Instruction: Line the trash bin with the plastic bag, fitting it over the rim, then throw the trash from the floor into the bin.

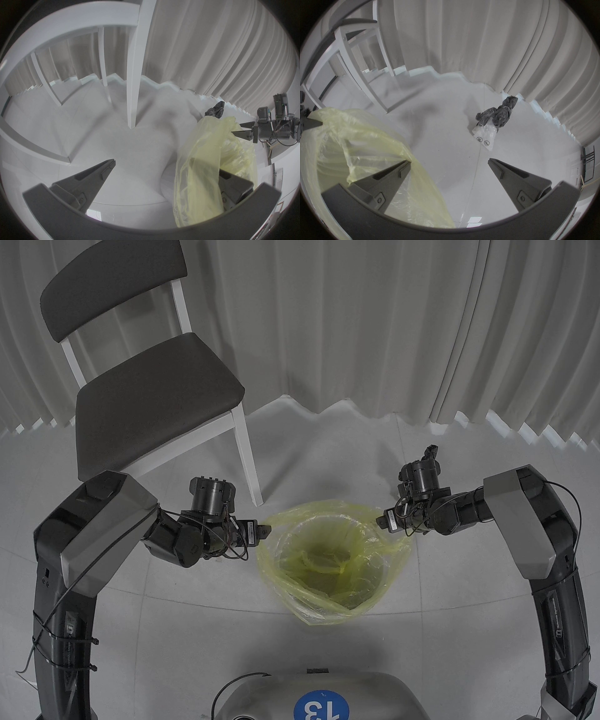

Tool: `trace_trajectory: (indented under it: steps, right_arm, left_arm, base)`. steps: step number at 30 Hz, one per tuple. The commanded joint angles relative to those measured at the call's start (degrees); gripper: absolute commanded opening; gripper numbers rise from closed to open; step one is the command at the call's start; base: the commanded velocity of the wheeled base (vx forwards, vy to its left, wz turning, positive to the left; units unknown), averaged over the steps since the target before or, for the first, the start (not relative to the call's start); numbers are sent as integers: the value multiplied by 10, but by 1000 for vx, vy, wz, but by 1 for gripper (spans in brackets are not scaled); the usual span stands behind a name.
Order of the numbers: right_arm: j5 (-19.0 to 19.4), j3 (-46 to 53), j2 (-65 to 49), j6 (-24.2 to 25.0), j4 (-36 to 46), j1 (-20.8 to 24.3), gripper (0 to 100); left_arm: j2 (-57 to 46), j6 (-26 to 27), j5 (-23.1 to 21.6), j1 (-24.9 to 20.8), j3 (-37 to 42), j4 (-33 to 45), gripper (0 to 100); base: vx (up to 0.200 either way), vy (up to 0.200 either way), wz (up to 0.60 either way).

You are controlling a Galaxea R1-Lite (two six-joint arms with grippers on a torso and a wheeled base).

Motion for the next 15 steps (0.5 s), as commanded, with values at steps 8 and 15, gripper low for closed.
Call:
trace_trajectory:
  steps: [8, 15]
  right_arm:
    - [-2, 65, -4, 6, -3, 2, 100]
    - [-4, 159, -80, 4, -43, 6, 100]
  left_arm:
    - [-27, -16, -18, 0, 80, -11, 100]
    - [-65, -22, -27, 2, 195, -113, 100]
  base:
    - [0, 0, 0]
    - [0, 0, 0]
